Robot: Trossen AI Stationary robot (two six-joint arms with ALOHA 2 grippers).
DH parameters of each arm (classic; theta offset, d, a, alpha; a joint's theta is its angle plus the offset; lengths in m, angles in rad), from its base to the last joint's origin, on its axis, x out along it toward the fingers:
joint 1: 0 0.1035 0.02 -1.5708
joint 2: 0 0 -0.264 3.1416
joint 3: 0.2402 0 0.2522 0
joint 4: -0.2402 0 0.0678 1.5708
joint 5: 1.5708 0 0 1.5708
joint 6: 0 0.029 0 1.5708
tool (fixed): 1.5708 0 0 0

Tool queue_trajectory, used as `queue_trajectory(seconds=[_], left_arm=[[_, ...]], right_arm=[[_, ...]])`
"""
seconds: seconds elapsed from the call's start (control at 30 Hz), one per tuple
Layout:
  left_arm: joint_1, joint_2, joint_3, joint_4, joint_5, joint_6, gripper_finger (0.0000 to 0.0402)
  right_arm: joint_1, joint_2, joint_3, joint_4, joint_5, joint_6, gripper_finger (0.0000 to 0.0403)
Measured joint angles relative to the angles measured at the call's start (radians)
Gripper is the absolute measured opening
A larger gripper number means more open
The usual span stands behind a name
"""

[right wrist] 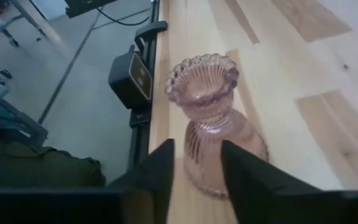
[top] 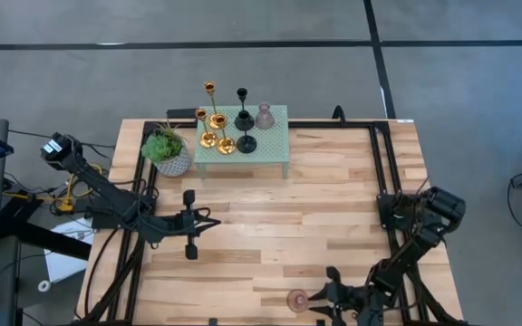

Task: Pick & Place candle stick holders
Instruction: Put the pink glass candle holder on the shelf

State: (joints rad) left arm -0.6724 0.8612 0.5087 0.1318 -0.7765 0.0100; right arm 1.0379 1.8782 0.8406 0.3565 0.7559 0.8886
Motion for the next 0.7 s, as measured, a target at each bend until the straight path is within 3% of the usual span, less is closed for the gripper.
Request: queue_trajectory(seconds=[0.17,0.3,0.7], left_arm=[[0.000,0.000,0.000,0.000,0.000,0.000,0.0009],[0.000,0.000,0.000,0.000,0.000,0.000,0.0006],[0.000,0.000,0.000,0.000,0.000,0.000,0.0006]], right_arm=[[-0.019,0.001,0.000,0.000,-0.003,-0.055,0.0198],[-0.036,0.001,0.000,-0.002,-0.010,-0.058,0.0238],[-0.103,0.002,0.000,0.050,-0.135,-0.103,0.0243]])
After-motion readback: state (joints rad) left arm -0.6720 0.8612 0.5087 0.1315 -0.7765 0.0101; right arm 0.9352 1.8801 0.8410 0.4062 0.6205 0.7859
